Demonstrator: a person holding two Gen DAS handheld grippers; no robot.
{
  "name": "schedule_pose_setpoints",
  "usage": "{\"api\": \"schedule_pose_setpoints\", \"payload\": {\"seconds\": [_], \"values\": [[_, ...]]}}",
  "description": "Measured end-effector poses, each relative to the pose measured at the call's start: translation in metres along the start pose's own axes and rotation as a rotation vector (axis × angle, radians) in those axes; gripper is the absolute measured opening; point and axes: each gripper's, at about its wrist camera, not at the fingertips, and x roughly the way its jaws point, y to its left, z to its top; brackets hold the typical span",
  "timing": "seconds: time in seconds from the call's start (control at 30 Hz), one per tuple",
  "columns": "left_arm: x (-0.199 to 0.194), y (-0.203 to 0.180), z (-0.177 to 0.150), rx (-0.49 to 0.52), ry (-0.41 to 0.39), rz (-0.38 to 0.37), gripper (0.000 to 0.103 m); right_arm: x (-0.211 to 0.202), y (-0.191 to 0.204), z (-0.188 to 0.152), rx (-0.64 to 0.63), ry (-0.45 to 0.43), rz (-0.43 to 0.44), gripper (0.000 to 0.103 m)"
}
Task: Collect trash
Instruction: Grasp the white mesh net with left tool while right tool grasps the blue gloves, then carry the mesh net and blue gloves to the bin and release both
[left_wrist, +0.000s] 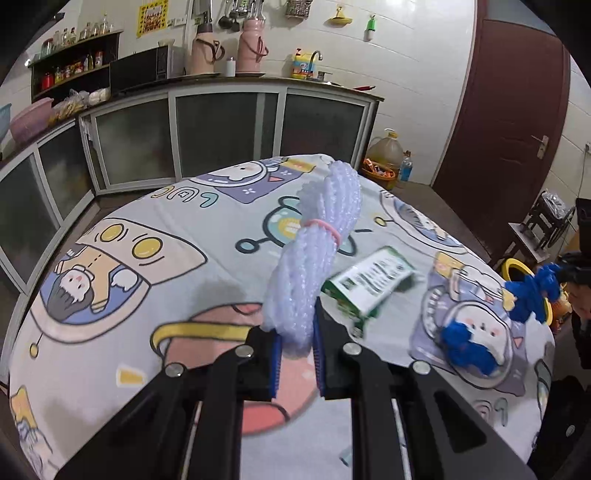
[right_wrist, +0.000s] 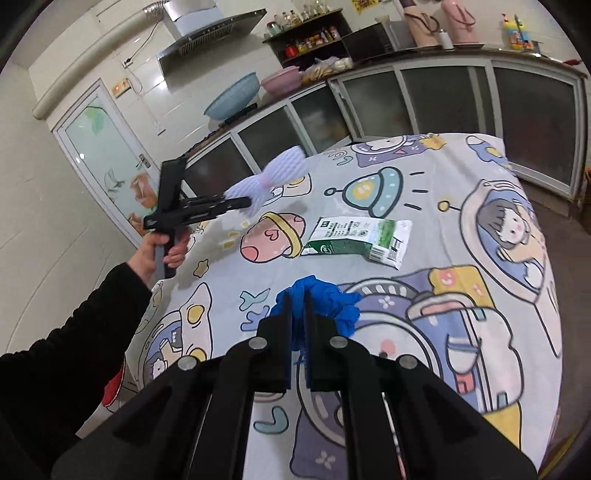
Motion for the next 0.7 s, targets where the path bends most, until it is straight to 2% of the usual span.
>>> {"api": "schedule_pose_setpoints", "payload": {"seconds": [0.3,0.5,0.7], "values": [[-0.038,-0.062,-0.031,0.018,-0.018,-0.015,0.013,-0.052,-0.015,-0.043,0.067,-0.026,-0.052,0.005],[-0.05,-0.118,-0.043,0.06,-0.023,-0.059,0.013,-0.093,-0.032,-0.071,0.11,-0.063,-0.095,0.005],[-0.04,-0.181,-0.035,0.127,-0.027,-0.145,0.013,-0.14,-0.061,-0.103,0.18,-0.118,-0.138,0.005]]}}
